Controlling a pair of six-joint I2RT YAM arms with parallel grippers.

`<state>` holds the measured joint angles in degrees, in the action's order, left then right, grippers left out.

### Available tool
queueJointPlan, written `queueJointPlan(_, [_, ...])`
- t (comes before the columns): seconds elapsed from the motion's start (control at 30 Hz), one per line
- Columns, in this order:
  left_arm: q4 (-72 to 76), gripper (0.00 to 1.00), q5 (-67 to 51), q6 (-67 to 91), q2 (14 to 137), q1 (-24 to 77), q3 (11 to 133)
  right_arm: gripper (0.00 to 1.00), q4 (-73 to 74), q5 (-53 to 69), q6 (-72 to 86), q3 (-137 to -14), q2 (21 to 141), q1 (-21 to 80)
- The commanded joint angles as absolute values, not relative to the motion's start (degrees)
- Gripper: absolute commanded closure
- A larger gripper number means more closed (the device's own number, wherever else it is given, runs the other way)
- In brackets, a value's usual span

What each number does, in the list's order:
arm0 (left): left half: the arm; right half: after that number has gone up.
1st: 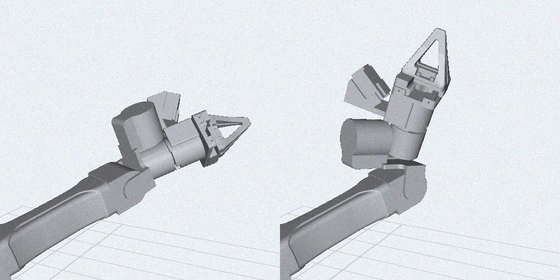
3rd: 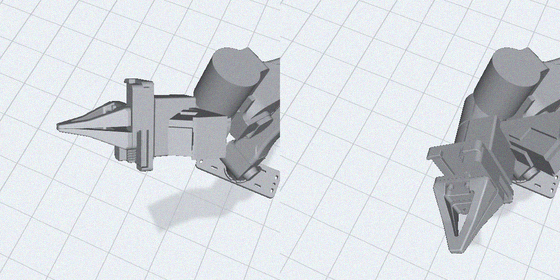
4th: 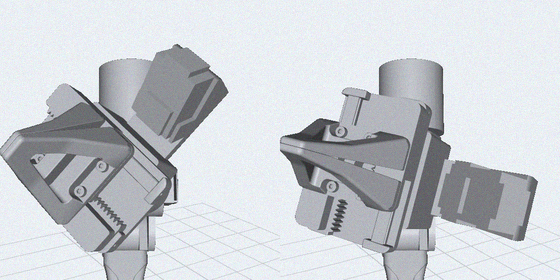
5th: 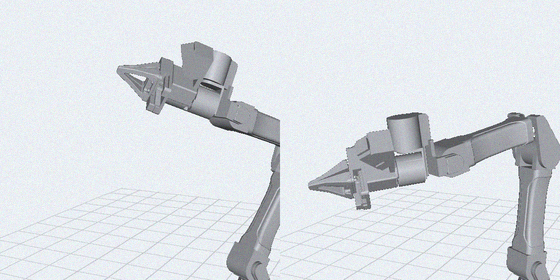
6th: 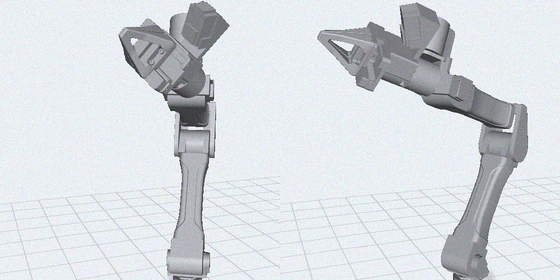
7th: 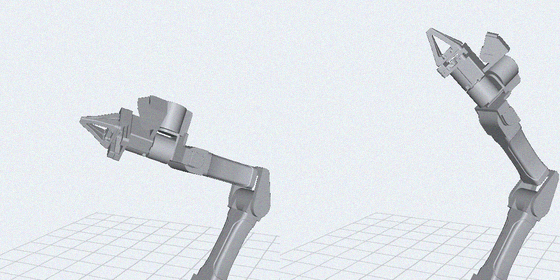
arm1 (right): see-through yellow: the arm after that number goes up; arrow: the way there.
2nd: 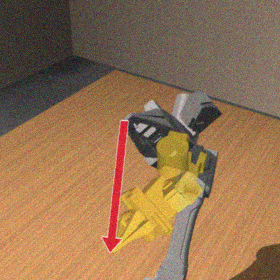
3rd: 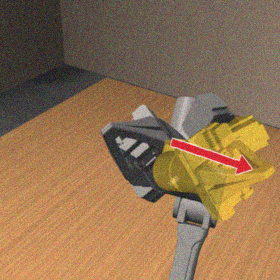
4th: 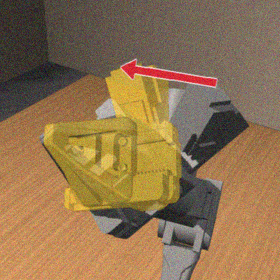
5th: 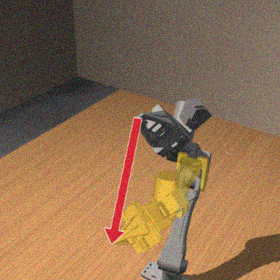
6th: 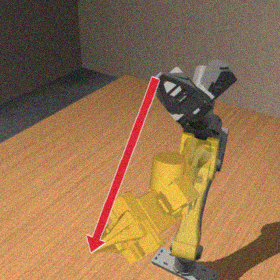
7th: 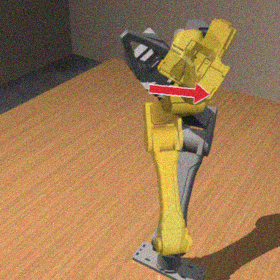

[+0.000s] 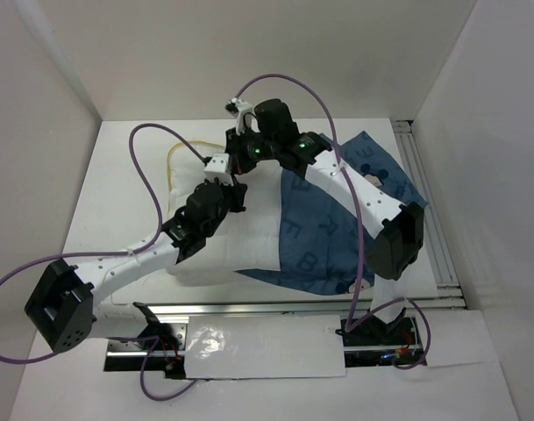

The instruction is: Put the pillow into the pillowcase

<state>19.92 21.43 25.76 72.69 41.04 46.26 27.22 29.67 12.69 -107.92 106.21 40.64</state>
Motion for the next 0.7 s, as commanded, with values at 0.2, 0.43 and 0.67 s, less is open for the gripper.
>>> queueJointPlan(0.2, [33.74,1.00,20.92,23.91,70.49,41.13,43.87,0.42,37.96,-12.09,20.39,-103.18,97.92,37.89])
queueJointPlan(0.43, [35.07,1.00,21.01,23.91,69.87,42.28,39.73,0.15,45.44,-24.08,16.71,-104.77,97.39,34.28])
queueJointPlan(0.67, [35.68,1.00,21.01,22.85,69.18,44.21,38.58,0.09,43.41,-22.59,15.12,-103.18,98.87,31.82])
